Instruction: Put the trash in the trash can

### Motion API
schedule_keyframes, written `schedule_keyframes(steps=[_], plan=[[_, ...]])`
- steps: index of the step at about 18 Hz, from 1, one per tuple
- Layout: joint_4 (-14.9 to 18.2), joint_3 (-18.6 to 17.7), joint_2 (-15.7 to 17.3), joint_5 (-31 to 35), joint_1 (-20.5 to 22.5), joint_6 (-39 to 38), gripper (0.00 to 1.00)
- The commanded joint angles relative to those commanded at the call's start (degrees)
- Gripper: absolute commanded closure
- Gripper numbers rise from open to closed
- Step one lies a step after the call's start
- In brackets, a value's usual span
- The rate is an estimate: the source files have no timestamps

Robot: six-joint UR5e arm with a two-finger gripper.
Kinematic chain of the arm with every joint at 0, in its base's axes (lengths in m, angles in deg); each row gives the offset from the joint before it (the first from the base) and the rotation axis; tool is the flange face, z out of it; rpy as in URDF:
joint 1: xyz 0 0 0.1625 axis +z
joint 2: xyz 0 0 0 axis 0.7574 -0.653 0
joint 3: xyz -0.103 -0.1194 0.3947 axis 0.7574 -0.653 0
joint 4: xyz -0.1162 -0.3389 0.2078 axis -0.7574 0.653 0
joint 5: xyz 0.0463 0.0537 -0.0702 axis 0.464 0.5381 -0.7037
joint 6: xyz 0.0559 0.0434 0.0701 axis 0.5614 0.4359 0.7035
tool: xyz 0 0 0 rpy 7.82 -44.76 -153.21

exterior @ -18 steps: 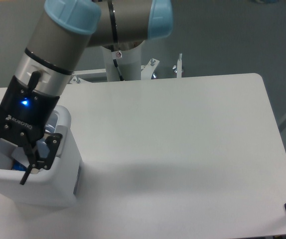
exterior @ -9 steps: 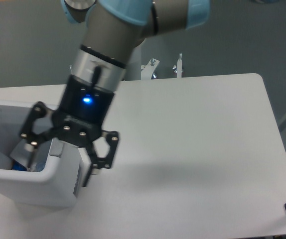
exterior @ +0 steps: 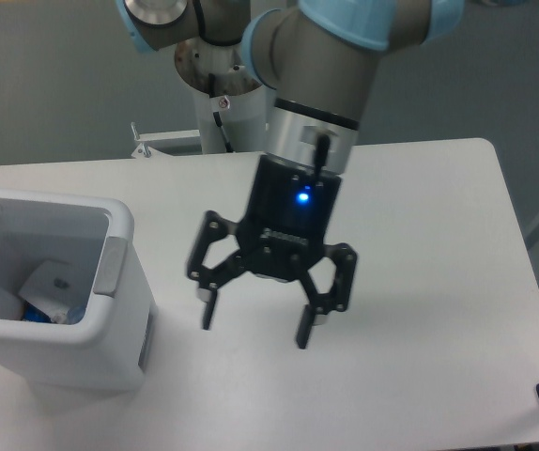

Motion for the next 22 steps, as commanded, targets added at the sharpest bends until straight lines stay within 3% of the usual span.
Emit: schedule_keyframes(steps=[3, 7, 15, 22], plan=[[0.79, -2.28, -0.53, 1.74, 1.93, 4.04, 0.0], [1.84, -5.37, -1.76, 9.82, 4.83, 13.71, 0.0], [13.96, -4.93, -2.9, 21.34, 5.63, 26.81, 0.0], [18.54, -5.63, -3.34, 30.49, 5.37, 38.13, 0.0]])
